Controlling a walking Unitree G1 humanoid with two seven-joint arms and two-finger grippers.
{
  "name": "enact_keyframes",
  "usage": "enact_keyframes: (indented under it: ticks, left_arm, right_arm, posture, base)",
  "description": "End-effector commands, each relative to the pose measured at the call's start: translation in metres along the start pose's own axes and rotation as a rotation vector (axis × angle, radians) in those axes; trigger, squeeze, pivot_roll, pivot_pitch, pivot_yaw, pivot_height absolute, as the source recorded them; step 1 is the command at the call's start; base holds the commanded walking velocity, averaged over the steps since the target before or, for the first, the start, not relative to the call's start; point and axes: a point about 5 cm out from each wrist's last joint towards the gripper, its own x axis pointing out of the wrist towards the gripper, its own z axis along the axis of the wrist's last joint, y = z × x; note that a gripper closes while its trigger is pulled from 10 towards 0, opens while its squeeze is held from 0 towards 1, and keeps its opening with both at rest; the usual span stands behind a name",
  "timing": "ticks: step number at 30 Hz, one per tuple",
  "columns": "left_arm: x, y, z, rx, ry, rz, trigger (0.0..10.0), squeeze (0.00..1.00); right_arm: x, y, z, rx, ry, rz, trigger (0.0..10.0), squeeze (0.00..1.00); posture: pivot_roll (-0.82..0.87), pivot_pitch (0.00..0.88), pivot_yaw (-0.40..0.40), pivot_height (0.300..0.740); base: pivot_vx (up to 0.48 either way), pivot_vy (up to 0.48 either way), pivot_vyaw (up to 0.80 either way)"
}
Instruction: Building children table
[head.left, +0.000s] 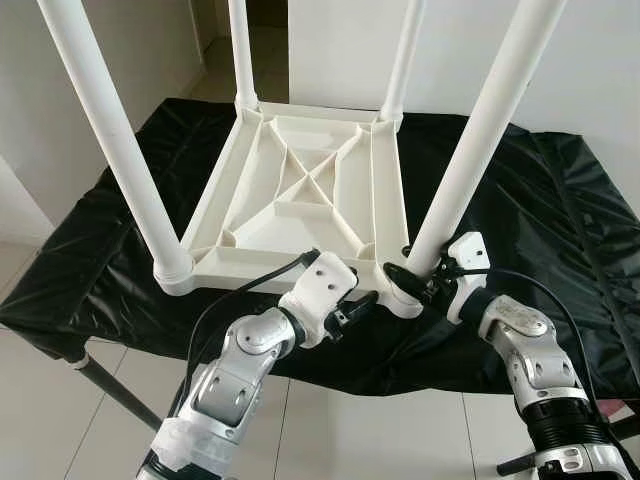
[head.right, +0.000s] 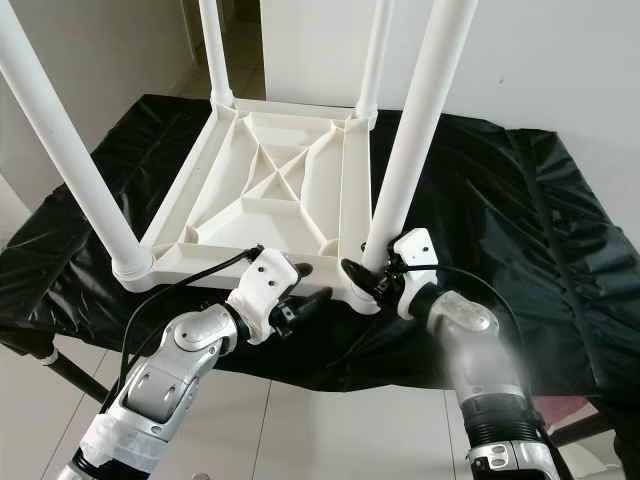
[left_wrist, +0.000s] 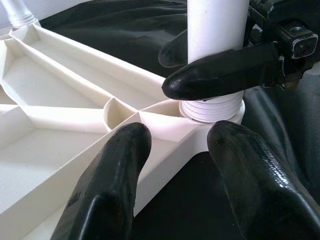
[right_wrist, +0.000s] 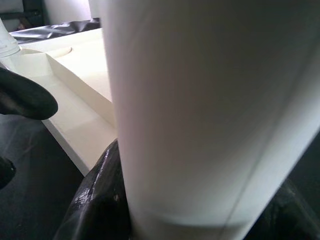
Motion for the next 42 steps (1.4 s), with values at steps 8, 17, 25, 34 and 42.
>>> enact_keyframes:
  ticks: [8,17,25,34,42]
  left_arm:
    - [0.0,0.002,-0.004,-0.002,0.019,0.044,10.0,0.0]
    - [-0.001,0.002,-0.005,-0.004,0.021,0.044,10.0,0.0]
    - [0.001,-0.001,-0.004,-0.003,0.018,0.033,10.0,0.0]
    - [0.001,-0.004,-0.004,-0.007,0.015,0.029,10.0,0.0]
    - [0.0,-0.003,-0.004,-0.006,0.015,0.033,10.0,0.0]
  right_arm:
    - [0.005,-0.005,-0.003,0.041,0.029,-0.207,10.0,0.0]
    - [0.009,0.008,0.001,0.12,0.021,-0.457,10.0,0.0]
    - [0.005,0.024,-0.006,0.199,0.04,-0.768,10.0,0.0]
    - [0.008,0.044,-0.001,0.247,0.041,-0.864,10.0,0.0]
    - [0.008,0.042,0.003,0.242,0.009,-0.85,10.0,1.0]
  posture:
    - [-0.03,0.069,-0.005,0.74]
    - [-0.04,0.068,-0.002,0.74]
    - [-0.04,0.064,-0.006,0.74]
    - [-0.03,0.063,-0.015,0.74]
    - [-0.03,0.058,-0.023,0.74]
  base:
    - [0.0,0.0,0.0]
    - [0.0,0.0,0.0]
    - [0.0,0.0,0.0]
    - [0.0,0.0,0.0]
    - [0.0,0.0,0.0]
